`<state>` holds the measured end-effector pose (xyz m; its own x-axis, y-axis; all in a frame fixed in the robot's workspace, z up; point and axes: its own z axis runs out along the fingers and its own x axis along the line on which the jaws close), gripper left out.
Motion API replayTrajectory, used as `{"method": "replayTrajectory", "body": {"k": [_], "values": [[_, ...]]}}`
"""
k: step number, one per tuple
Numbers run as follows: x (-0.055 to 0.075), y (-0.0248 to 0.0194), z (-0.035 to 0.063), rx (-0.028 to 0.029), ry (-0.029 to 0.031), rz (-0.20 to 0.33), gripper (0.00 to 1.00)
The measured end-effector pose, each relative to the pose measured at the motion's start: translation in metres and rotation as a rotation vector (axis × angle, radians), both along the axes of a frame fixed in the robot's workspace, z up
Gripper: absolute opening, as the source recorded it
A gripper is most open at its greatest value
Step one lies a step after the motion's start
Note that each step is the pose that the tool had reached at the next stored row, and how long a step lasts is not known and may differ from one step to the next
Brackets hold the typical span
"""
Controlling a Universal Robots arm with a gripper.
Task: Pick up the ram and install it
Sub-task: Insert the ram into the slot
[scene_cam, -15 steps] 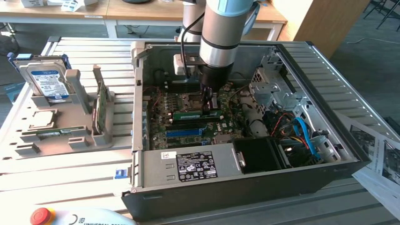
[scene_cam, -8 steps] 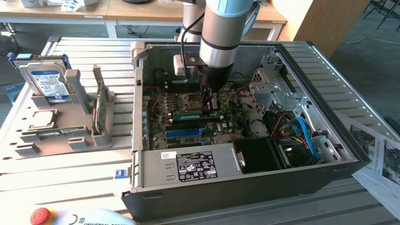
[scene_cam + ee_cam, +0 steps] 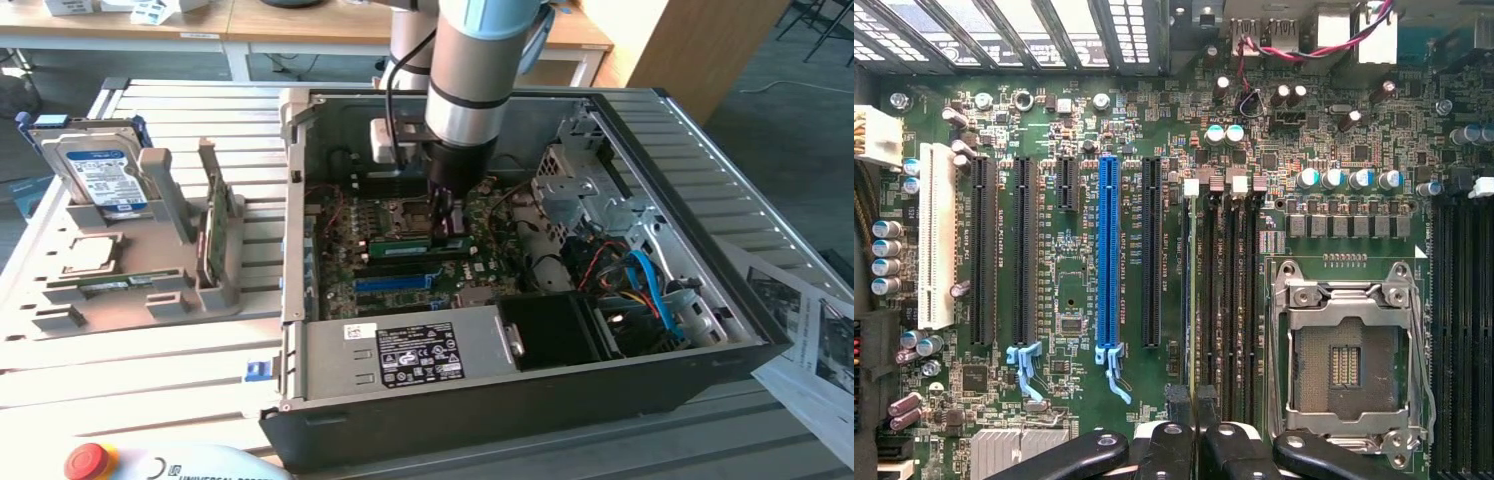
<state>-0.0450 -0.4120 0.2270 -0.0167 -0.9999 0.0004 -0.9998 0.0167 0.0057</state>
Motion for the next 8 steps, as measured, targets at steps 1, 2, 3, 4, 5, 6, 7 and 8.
{"method": "replayTrajectory", "body": {"k": [1,2,3,4,5,6,7,8], "values": [[0.0,0.0,-0.0003,0.0,0.0,0.0,0.12],[0.0,0.0,-0.0006,0.0,-0.0001,0.0,0.12],[-0.0001,0.0,-0.0009,-0.0001,-0.0001,0.0,0.12],[-0.0001,0.0,-0.0012,0.0,0.0,0.0,0.12],[-0.0001,0.0,-0.0015,0.0,0.0,0.0,0.12],[-0.0002,0.0,-0.0018,0.0,0.0,0.0,0.12],[-0.0002,0.0,-0.002,-0.0001,0.0,0.0,0.12],[-0.0002,0.0,-0.002,-0.0002,0.0,0.0,0.12]]}}
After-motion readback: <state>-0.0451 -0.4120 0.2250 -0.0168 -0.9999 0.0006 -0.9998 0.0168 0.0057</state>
